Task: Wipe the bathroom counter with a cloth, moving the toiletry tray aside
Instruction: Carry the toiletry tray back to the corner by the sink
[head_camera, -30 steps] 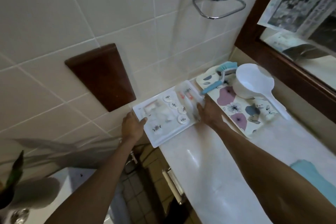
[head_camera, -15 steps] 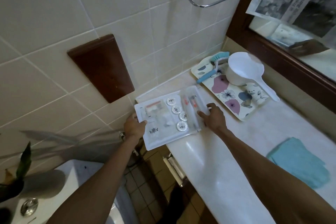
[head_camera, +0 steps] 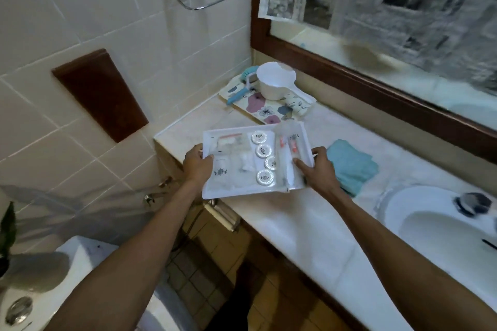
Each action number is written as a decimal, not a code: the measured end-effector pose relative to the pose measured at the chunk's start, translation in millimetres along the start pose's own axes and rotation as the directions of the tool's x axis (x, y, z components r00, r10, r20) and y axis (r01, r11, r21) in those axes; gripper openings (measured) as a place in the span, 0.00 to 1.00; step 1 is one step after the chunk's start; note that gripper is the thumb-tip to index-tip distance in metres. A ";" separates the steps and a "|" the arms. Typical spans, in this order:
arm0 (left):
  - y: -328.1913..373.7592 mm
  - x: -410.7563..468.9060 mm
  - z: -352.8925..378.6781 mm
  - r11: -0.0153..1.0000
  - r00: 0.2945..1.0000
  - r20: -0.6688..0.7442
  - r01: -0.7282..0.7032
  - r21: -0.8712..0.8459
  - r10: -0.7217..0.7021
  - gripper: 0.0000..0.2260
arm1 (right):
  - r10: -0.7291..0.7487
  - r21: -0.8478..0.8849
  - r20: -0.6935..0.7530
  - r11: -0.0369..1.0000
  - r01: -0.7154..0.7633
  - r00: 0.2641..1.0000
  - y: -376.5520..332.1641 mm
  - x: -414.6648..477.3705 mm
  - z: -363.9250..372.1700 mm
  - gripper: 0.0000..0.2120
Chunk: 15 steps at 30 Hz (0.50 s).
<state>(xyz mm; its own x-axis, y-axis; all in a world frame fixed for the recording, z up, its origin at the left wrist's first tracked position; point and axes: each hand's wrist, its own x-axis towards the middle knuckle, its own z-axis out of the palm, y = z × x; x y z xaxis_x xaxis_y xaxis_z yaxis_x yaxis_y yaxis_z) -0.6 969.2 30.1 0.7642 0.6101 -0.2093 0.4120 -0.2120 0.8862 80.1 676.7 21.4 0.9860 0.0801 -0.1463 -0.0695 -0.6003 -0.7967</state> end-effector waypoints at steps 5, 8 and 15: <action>43.1 -74.0 56.8 0.984 0.966 0.189 -0.176 -0.015 0.176 0.14 | 0.094 0.123 -0.227 0.990 -0.067 0.969 47.5 -76.3 -99.7 0.22; 66.3 -120.9 99.4 0.958 0.914 0.292 -0.284 -0.035 0.282 0.16 | 0.164 0.158 -0.334 0.981 -0.116 0.928 82.2 -121.6 -156.7 0.21; 113.9 -210.0 215.5 0.909 0.765 0.510 -0.408 -0.086 0.392 0.15 | 0.311 0.216 -0.524 0.949 -0.229 0.793 160.9 -202.4 -269.5 0.21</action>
<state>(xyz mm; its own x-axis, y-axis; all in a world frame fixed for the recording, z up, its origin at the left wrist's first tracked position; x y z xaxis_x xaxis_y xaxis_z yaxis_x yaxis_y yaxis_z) -7.2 652.5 85.9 0.9997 -0.0058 -0.0239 0.0200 -0.3760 0.9264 -89.7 349.4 80.9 0.8397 -0.5402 -0.0567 -0.3250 -0.4159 -0.8493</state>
